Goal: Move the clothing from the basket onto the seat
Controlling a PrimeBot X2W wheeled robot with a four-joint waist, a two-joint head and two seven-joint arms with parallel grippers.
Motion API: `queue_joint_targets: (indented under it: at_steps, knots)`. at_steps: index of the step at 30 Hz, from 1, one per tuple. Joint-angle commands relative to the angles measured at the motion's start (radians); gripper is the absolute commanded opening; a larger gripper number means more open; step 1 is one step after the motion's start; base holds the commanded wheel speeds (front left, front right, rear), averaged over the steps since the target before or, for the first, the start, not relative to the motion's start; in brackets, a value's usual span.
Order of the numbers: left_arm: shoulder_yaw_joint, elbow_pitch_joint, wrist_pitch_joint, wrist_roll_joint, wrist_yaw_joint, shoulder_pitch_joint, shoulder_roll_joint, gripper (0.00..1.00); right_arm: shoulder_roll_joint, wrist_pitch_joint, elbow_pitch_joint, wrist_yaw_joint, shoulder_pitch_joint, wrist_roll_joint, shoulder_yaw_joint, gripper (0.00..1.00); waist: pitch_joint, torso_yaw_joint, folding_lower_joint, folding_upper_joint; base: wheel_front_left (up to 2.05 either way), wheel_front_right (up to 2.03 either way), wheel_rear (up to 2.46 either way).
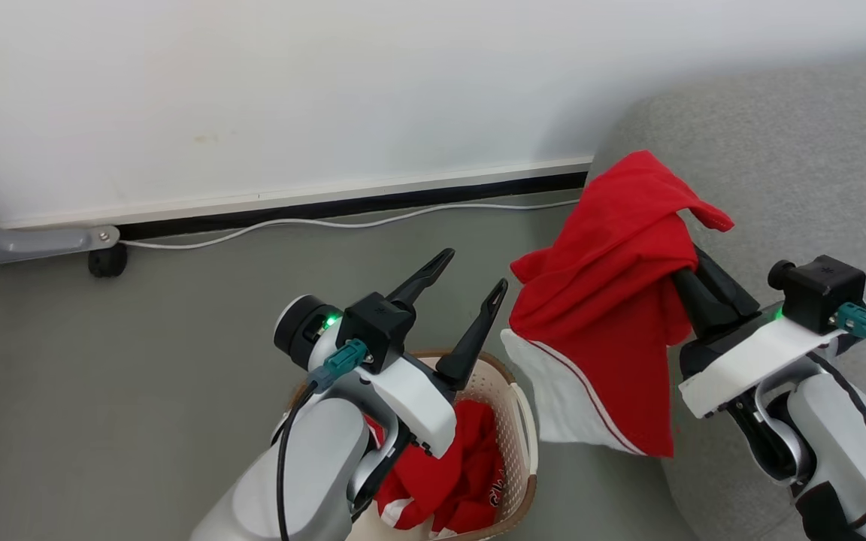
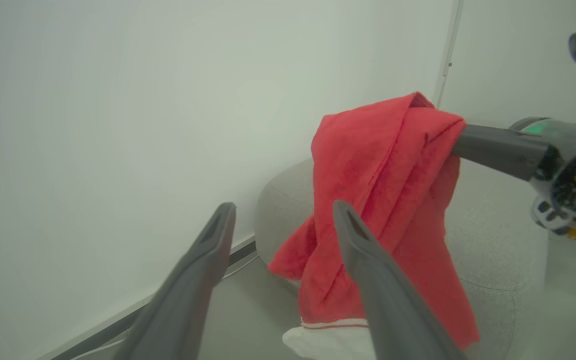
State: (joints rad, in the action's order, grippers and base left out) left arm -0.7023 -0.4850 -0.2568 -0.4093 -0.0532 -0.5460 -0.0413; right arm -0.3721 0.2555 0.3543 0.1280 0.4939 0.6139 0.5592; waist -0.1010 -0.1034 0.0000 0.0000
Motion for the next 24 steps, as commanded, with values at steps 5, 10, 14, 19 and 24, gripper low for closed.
queue_joint_targets:
  at_steps: [5, 10, 14, 19, 24]
  knots:
    - [0.062, 0.022, -0.005, 0.027, -0.027, 0.025, -0.009, 1.00, 0.003, 0.006, -0.039, 0.003, -0.023, -0.011, -0.038, 0.00, 0.015, -0.082, 0.0000, 0.0000, 0.00, 0.00, 0.00]
    - [0.076, 0.037, -0.005, 0.029, -0.046, 0.057, -0.009, 1.00, 0.008, 0.006, -0.050, 0.003, -0.032, -0.014, -0.071, 0.00, 0.026, -0.152, 0.0000, 0.0000, 0.00, 0.00, 0.00]
    - [0.078, 0.041, -0.005, 0.030, -0.055, 0.074, -0.009, 1.00, 0.008, 0.006, -0.057, 0.003, -0.038, -0.015, -0.092, 0.00, 0.034, -0.210, 0.0000, 0.0000, 0.00, 0.00, 0.00]
    - [0.076, 0.049, -0.005, 0.023, -0.061, 0.082, -0.009, 1.00, 0.012, 0.006, -0.065, 0.003, -0.044, -0.018, -0.115, 0.00, 0.041, -0.284, 0.0000, 0.0000, 0.00, 0.00, 0.00]
    - [0.074, 0.053, -0.005, 0.021, -0.062, 0.085, -0.009, 1.00, 0.012, 0.006, -0.078, 0.003, -0.048, -0.020, -0.134, 0.00, 0.039, -0.343, 0.0000, 0.0000, 0.00, 0.00, 0.00]
